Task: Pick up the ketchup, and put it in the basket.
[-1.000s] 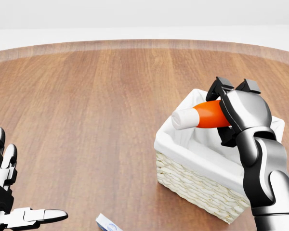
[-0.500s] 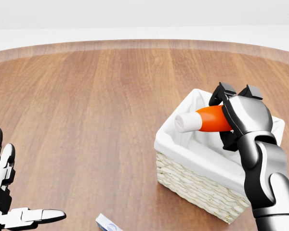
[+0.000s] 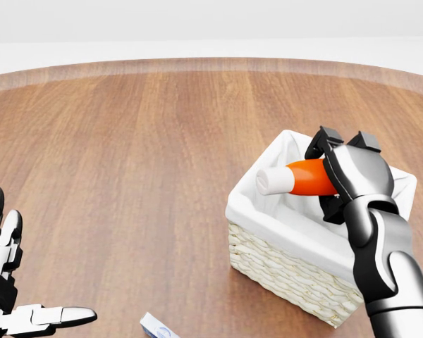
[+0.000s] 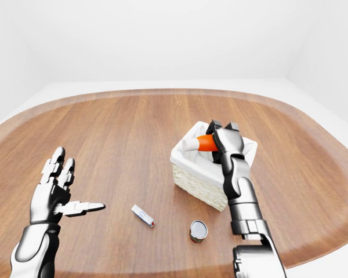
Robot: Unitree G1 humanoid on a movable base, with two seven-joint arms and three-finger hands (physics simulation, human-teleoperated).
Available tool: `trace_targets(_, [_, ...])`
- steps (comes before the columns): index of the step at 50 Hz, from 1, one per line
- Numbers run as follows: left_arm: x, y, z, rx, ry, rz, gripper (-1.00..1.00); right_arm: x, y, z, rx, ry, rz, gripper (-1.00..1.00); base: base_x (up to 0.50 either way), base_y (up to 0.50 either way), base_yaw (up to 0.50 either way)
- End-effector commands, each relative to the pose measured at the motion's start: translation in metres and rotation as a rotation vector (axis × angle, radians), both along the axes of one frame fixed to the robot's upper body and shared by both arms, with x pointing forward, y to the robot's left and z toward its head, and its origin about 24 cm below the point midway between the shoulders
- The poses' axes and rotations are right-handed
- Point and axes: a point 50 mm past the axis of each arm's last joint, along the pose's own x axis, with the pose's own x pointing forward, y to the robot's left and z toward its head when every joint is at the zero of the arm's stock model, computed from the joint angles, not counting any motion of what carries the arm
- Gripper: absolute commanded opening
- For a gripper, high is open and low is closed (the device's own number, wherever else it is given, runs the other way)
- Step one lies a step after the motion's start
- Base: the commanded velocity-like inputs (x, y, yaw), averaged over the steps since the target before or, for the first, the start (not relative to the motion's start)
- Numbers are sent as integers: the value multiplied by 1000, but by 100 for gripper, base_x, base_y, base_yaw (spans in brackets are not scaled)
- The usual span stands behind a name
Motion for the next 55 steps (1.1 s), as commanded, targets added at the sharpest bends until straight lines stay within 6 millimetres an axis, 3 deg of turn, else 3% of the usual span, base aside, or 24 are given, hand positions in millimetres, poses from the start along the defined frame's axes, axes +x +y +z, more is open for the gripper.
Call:
trace_targets(1, [0,0,0,0,0,0,100,4,-1,-2,44,-27,-20,-100,0,0,0])
trace_targets(12, [0,1,1,-3,-1,2,100,8,-7,-13,61,-6,-53,-100,0,0,0])
trace_targets(30, [0,1,1,-2,0,2,100,9,-10,-13,62,-4,-64,-100,0,0,0])
trace_targets(34, [0,2,2,-4,-1,3,100,12,-16,-26,74,27,-107,-100,0,0,0])
trace_targets(55, [-1,1,2,-2,0,1,100,12,-18,-28,75,32,-112,-100,0,0,0])
